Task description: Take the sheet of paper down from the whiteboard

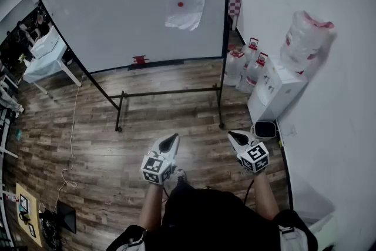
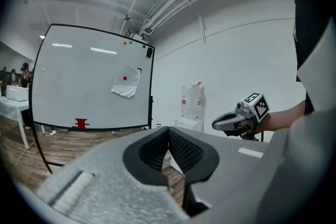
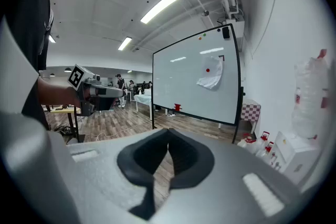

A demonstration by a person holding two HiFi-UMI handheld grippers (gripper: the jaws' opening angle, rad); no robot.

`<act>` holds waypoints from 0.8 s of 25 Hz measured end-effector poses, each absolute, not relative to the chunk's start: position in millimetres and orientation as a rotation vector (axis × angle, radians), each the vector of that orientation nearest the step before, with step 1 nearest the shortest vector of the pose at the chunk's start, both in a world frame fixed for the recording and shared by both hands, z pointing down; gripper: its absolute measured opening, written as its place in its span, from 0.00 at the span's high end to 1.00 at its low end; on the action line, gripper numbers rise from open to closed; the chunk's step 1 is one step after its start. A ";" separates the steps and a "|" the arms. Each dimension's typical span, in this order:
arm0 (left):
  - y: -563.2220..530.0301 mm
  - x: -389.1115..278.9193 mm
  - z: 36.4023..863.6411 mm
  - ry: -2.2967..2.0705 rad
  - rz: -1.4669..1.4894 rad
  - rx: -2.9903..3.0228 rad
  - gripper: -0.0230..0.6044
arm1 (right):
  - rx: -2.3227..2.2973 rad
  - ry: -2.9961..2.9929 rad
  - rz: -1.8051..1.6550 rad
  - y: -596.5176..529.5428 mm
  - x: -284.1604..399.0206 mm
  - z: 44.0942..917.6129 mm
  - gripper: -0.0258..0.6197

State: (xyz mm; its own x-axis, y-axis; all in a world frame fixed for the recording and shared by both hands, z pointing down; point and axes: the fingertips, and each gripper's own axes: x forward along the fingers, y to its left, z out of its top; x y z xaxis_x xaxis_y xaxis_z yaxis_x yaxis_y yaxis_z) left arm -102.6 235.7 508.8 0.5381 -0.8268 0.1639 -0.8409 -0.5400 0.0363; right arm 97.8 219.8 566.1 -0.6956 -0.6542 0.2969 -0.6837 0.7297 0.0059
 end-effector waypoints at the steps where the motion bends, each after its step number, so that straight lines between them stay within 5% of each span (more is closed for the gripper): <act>1: 237.8 -104.3 513.0 -1.443 0.190 2.658 0.95 | 1.049 -2.657 0.154 221.0 97.5 565.7 0.95; 20: 251.9 -100.4 530.5 -1.448 0.229 2.627 0.95 | 1.009 -2.698 0.173 232.9 100.7 570.2 0.95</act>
State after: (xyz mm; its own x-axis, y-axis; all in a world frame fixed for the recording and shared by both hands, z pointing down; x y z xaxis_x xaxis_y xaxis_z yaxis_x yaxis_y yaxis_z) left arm -100.4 251.9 530.5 0.5272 -0.8266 0.1967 -0.8470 -0.5298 0.0434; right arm 100.7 232.9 570.2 -0.7271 -0.6280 0.2775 -0.6582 0.7525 -0.0217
